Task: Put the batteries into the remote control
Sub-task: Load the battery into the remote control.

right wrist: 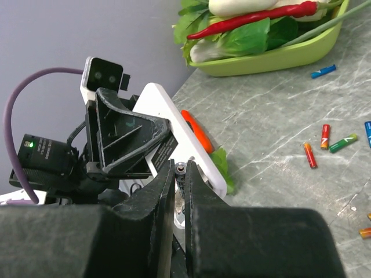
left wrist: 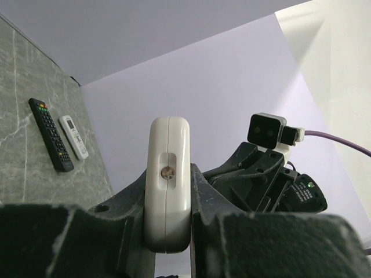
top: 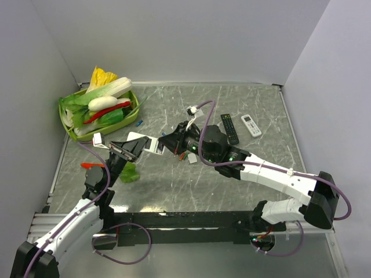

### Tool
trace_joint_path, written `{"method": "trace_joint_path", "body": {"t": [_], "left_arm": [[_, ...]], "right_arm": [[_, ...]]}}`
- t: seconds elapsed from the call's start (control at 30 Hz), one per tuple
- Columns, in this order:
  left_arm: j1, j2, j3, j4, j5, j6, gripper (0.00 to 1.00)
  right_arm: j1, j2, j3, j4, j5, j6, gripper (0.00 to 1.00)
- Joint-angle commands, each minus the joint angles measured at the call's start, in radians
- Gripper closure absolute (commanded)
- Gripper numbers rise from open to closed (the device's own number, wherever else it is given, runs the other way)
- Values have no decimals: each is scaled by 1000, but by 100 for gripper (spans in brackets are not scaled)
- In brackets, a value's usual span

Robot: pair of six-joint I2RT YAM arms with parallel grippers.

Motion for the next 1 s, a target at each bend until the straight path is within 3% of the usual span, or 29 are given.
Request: {"method": "trace_joint_path", "body": {"t": [0.0,0.5,0.77,0.97], "left_arm": [[2,-5,0,88,-8,-18,98],[2,5,-11,112,-13,-25,98],[2,-3,-14,106,-18,-20,98],[2,3,-14,114,-10,-21,98]], "right_arm": [[10,11,10,52,14,1,100],[44,42,51,-11,17,17,100],[48,27,45,-35,65,3,74],[52,22,53,-47,78,-14,66]]}}
